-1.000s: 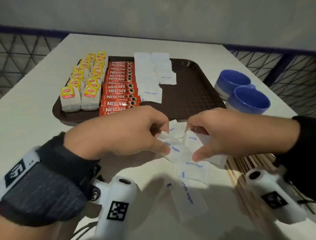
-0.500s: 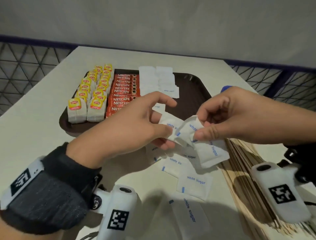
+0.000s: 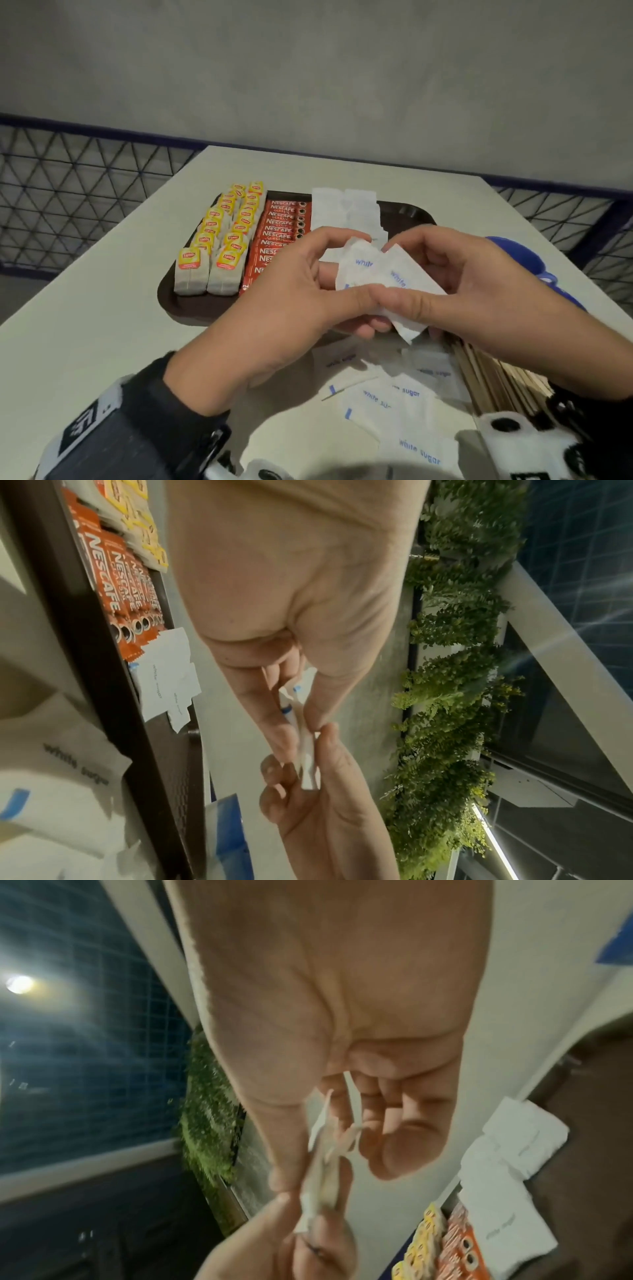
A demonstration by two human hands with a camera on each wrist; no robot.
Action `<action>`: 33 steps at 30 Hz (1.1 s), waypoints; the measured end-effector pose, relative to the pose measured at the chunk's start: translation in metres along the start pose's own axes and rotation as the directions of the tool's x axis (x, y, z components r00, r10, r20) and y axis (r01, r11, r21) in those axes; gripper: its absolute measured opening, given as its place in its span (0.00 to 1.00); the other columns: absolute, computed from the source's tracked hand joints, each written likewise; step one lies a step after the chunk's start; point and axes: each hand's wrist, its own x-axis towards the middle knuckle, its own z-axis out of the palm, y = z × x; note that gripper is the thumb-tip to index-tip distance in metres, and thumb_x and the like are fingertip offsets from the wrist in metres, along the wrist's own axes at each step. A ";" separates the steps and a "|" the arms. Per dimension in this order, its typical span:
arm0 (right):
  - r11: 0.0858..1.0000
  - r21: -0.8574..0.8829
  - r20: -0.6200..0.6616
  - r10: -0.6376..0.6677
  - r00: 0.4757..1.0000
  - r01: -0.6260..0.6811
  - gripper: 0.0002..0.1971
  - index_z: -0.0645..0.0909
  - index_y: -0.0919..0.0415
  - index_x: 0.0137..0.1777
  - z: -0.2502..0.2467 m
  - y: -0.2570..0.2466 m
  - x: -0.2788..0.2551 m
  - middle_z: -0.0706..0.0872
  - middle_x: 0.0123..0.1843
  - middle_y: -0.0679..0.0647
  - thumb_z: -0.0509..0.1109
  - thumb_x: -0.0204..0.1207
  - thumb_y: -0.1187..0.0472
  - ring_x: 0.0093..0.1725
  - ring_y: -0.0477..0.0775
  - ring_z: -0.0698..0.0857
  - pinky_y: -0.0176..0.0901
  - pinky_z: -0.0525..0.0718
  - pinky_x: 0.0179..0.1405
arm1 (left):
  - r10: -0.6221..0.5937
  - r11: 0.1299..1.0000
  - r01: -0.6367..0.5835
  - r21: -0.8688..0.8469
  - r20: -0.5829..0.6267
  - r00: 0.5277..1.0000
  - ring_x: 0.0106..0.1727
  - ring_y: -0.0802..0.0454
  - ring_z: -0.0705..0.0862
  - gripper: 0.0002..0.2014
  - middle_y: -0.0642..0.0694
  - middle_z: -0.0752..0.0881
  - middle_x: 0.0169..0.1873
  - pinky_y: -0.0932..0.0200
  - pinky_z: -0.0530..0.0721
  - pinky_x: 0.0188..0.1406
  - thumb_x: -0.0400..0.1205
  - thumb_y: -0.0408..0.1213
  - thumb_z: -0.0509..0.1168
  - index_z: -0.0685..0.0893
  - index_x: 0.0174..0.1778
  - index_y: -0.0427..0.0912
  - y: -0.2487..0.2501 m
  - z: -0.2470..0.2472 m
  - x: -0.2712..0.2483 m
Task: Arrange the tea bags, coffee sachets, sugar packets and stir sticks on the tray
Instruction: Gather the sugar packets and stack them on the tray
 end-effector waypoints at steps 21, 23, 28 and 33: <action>0.990 0.110 -0.175 -0.070 0.982 0.090 0.17 0.90 0.48 0.53 -0.013 0.016 0.033 0.86 0.40 0.56 0.85 0.63 0.53 0.26 0.63 0.82 0.55 0.88 0.25 | 0.119 0.991 -0.129 -0.020 -0.254 0.960 0.31 0.36 0.92 0.09 0.32 0.92 0.38 0.57 0.89 0.25 0.83 0.28 0.67 0.87 0.57 0.40 -0.015 0.002 0.009; 0.990 0.101 -0.159 -0.081 0.984 0.097 0.20 0.90 0.47 0.54 -0.011 0.017 0.033 0.86 0.39 0.55 0.84 0.60 0.49 0.27 0.66 0.83 0.59 0.88 0.25 | 0.097 0.991 -0.116 -0.068 -0.240 0.966 0.32 0.35 0.92 0.07 0.31 0.92 0.39 0.57 0.89 0.26 0.81 0.31 0.70 0.89 0.54 0.41 -0.014 0.002 0.009; 0.994 0.060 -0.155 -0.081 0.985 0.091 0.21 0.90 0.46 0.52 -0.007 0.016 0.033 0.86 0.39 0.55 0.81 0.58 0.42 0.28 0.56 0.79 0.50 0.83 0.26 | 0.108 0.991 -0.123 -0.055 -0.226 0.968 0.35 0.35 0.93 0.14 0.33 0.93 0.41 0.56 0.91 0.31 0.77 0.33 0.76 0.87 0.59 0.39 -0.014 0.005 0.008; 0.996 0.060 -0.089 -0.058 0.994 0.064 0.11 0.90 0.45 0.49 -0.003 0.013 0.031 0.91 0.38 0.49 0.76 0.67 0.45 0.26 0.45 0.80 0.33 0.79 0.24 | 0.132 0.989 -0.144 -0.034 -0.232 0.964 0.38 0.37 0.94 0.23 0.34 0.94 0.43 0.56 0.92 0.36 0.73 0.29 0.71 0.81 0.65 0.39 -0.014 0.005 0.009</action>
